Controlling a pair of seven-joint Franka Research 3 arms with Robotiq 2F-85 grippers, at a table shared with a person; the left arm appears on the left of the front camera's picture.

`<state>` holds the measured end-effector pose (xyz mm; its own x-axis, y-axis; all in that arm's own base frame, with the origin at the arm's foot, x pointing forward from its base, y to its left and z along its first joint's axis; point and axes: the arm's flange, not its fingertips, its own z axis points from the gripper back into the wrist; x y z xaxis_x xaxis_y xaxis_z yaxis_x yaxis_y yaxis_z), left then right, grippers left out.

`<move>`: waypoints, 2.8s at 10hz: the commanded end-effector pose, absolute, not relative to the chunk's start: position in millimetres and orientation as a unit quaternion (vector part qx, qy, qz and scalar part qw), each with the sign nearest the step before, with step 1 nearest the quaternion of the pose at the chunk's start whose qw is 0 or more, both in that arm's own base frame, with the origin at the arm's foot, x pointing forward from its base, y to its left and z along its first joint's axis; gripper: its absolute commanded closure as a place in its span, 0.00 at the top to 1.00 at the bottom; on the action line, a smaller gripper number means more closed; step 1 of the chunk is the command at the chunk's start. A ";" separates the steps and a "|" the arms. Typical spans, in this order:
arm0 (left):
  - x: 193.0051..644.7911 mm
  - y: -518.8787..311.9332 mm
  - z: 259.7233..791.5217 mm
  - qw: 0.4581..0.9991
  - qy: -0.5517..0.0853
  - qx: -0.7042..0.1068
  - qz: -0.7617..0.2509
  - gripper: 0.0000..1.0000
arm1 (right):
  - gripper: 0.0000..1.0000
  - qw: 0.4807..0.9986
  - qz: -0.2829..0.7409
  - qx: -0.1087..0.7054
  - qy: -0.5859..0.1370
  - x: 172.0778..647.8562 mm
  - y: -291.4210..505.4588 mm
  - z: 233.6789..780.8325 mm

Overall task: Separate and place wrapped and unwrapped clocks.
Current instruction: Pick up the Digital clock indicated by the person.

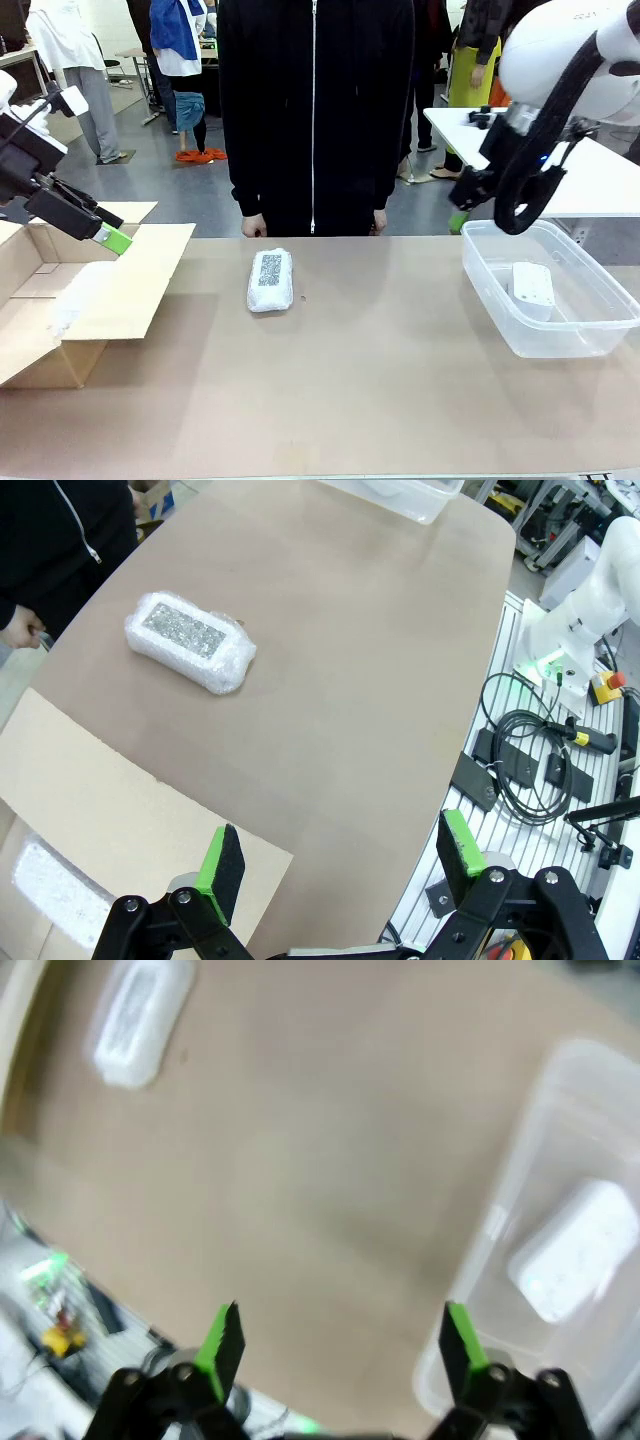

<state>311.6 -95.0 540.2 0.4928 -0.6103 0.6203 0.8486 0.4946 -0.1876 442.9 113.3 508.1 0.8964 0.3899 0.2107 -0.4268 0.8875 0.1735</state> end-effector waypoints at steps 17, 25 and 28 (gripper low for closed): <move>310.6 -95.3 540.6 0.827 -0.246 -0.251 -0.438 1.00 | 1.00 0.847 0.439 0.227 -0.195 344.1 97.8 536.0; 310.6 -95.3 540.6 0.827 -0.246 -0.251 -0.438 1.00 | 1.00 0.847 0.439 0.227 -0.195 344.1 97.8 536.0; 310.6 -95.3 540.6 0.827 -0.246 -0.251 -0.438 1.00 | 1.00 0.847 0.439 0.227 -0.195 344.1 97.8 536.0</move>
<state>311.7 -94.9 540.2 0.4929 -0.6101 0.6203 0.8485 0.4948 -0.1875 342.6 97.6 535.2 0.5363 0.6525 0.5353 -0.8326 0.5130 0.2089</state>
